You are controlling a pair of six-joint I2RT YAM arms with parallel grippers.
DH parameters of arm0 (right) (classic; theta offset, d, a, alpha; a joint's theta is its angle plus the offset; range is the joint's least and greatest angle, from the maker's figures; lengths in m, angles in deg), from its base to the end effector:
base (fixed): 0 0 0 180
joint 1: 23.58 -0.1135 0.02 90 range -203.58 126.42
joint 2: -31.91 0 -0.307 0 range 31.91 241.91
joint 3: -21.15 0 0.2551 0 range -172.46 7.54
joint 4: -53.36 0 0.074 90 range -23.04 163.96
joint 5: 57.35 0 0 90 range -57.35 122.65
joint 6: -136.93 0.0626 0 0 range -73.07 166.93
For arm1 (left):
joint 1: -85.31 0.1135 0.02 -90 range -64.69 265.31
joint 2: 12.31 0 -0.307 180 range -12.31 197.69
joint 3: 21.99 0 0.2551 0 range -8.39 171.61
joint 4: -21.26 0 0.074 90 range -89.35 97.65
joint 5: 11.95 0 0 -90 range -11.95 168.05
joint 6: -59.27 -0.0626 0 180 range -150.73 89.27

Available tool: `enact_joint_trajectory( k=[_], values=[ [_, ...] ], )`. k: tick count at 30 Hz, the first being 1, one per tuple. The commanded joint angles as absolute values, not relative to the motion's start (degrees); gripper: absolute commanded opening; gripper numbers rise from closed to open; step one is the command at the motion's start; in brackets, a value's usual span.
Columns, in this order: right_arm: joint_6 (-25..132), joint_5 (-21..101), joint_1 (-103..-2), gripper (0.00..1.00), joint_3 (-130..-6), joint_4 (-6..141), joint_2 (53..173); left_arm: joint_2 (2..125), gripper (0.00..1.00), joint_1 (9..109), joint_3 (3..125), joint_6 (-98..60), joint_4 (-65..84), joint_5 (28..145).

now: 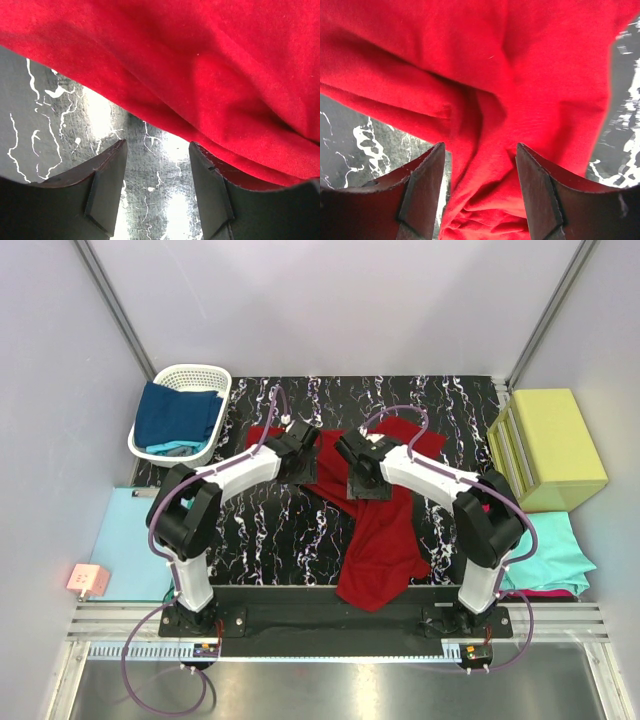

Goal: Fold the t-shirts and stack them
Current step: Flatten out the tshirt

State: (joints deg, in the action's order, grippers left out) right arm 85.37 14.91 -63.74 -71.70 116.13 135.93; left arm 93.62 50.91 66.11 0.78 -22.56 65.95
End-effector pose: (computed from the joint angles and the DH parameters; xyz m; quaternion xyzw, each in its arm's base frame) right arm 0.3039 0.2315 0.2335 0.0069 0.9786 -0.0307 0.2035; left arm 0.3468 -0.2216 0.2116 -0.0015 0.9645 -0.0467 0.2599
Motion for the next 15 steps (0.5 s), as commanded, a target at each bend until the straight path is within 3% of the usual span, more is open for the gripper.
enact_joint_trajectory(
  k=[1, 5, 8, 9, 15],
  values=[
    [83.9, 18.5, -64.2, 0.65, -70.2, 112.4, 136.4, 92.8, 0.57, 50.9, 67.1, 0.8, -20.2, 66.9],
    [83.5, 18.9, -64.1, 0.54, -70.0, 114.0, 139.4, 94.3, 0.57, 51.0, 67.8, 1.0, -20.2, 67.9],
    [84.5, 18.6, -64.1, 0.19, -68.9, 114.9, 140.0, 94.8, 0.56, 51.0, 67.5, 1.3, -20.3, 68.2],
    [84.8, 18.2, -64.0, 0.04, -68.7, 115.0, 139.8, 94.8, 0.56, 51.0, 67.4, 1.2, -20.3, 68.1],
    [87.8, 12.1, -62.7, 0.0, -68.8, 118.5, 137.0, 94.3, 0.56, 51.0, 66.9, 1.4, -20.3, 68.0]
  ],
)
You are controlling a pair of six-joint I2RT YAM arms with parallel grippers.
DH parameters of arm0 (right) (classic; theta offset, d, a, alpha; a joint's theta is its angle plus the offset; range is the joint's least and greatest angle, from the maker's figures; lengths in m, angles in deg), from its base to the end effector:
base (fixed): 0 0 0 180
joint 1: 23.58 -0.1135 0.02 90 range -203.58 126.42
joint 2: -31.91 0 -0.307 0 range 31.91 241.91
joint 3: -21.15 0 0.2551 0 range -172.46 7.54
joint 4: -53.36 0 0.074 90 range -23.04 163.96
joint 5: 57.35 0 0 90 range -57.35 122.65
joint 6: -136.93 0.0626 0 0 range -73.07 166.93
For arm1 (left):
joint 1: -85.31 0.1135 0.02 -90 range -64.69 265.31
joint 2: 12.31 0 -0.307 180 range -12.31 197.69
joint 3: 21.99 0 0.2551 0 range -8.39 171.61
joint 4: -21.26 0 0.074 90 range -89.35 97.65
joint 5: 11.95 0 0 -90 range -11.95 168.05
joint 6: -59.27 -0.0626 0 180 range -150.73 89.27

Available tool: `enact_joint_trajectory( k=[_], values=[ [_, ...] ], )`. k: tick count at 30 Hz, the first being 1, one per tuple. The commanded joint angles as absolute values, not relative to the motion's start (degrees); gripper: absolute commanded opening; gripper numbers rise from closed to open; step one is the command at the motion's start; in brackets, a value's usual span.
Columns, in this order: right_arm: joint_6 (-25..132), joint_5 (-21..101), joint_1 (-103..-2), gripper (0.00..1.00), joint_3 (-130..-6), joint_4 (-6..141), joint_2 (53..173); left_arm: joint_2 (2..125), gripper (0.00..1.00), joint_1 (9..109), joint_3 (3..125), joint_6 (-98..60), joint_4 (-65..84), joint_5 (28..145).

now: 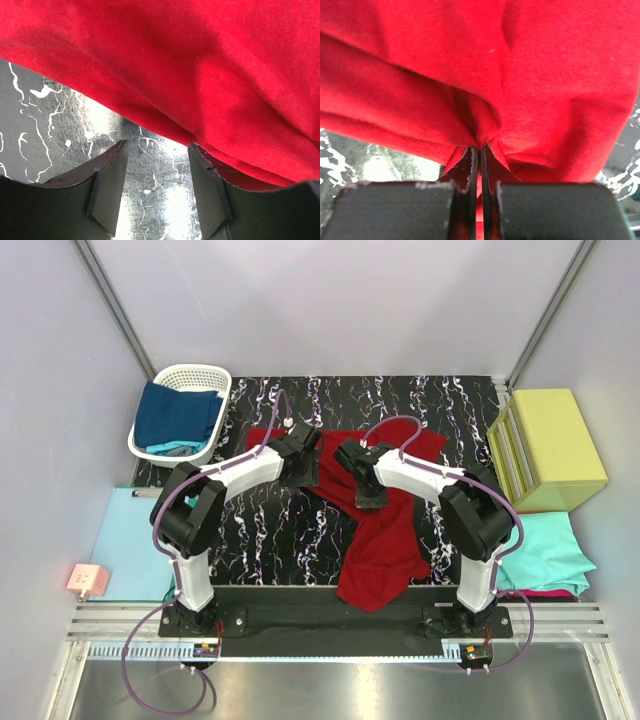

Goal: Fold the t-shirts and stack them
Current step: Flatten out the tshirt

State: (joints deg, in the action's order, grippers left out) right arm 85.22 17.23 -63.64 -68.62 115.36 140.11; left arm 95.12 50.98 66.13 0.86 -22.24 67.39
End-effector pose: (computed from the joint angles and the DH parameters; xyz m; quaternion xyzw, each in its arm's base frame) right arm 0.3017 0.2320 0.1920 -0.0041 0.9876 -0.0514 0.1485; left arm 0.3489 -0.2243 0.2015 0.0013 0.9680 -0.0516 0.2455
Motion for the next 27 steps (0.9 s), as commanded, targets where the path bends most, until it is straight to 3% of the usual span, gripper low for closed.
enact_joint_trajectory(
  k=[1, 11, 27],
  values=[
    [88.2, 11.0, -62.5, 0.0, -69.0, 119.2, 136.0, 94.2, 0.56, 51.0, 66.8, 1.4, -20.3, 67.8],
    [91.9, -0.8, -61.7, 0.0, -74.0, 123.2, 128.0, 94.6, 0.55, 51.0, 66.0, 2.1, -20.1, 67.8],
    [89.4, -2.3, -56.0, 0.0, -73.8, 125.8, 127.7, 94.7, 0.56, 51.1, 66.9, 2.8, -20.9, 64.3]
  ],
)
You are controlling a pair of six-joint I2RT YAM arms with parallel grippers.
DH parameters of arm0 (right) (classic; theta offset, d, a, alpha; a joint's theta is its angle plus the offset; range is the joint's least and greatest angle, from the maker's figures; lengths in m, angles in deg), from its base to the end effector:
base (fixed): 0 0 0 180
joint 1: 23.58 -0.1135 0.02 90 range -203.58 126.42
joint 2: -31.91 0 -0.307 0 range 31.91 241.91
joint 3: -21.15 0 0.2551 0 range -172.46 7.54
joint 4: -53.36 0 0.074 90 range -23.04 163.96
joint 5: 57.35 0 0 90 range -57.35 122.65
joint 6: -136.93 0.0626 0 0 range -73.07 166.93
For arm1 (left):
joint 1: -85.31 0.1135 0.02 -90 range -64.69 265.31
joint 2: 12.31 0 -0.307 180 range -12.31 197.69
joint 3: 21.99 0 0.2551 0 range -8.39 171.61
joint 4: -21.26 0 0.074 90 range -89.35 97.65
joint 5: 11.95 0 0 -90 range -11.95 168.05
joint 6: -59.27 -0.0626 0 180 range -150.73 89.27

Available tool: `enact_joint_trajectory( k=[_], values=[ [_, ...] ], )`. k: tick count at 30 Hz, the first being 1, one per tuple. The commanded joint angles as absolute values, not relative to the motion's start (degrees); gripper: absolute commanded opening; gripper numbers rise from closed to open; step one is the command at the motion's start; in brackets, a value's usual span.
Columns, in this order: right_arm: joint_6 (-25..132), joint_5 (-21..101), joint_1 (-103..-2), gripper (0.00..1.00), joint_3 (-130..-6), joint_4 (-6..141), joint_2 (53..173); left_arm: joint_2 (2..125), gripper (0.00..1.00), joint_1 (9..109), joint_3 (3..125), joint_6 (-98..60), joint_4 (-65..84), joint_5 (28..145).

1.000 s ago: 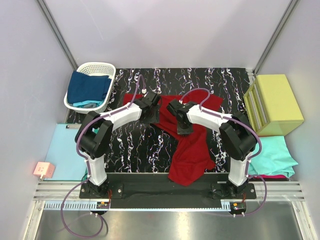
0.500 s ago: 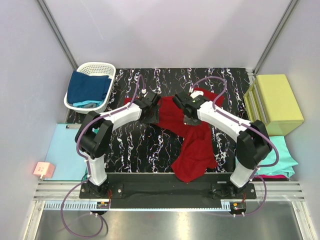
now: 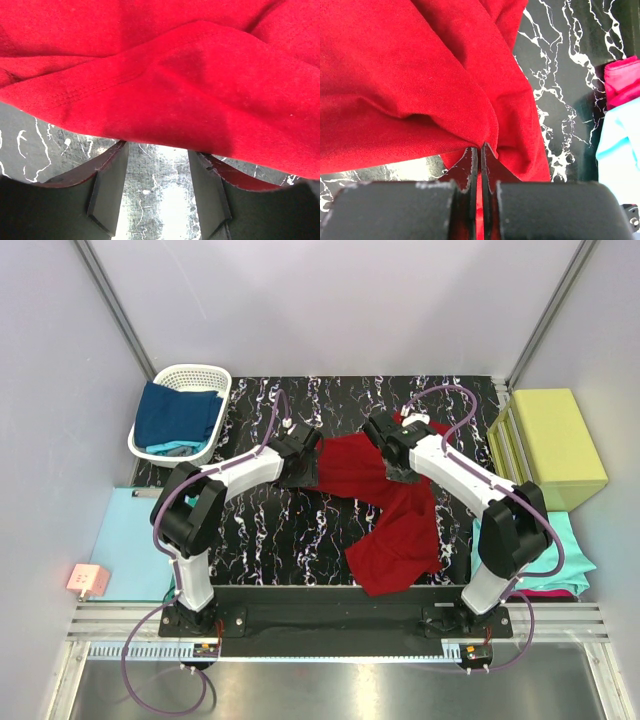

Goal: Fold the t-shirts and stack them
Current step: Flatten out the tshirt

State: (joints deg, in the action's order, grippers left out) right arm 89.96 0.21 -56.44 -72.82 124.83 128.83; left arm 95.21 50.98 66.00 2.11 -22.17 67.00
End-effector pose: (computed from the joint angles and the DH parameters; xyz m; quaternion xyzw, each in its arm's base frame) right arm 0.3087 0.1594 0.2830 0.1220 0.9442 -0.1382 0.2728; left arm 0.3490 -0.2238 0.2003 -0.0099 0.9680 -0.0507 0.2456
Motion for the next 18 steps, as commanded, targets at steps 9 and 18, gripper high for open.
enact_joint_trajectory(
  k=[9, 18],
  values=[
    [87.2, 9.3, -56.7, 0.0, -63.4, 126.1, 121.0, 92.7, 0.59, 53.7, 69.7, 4.8, -23.9, 59.7],
    [89.7, 20.8, -63.0, 0.0, -55.1, 129.1, 112.9, 93.4, 0.59, 57.7, 76.9, 3.0, -25.7, 59.5]
  ],
)
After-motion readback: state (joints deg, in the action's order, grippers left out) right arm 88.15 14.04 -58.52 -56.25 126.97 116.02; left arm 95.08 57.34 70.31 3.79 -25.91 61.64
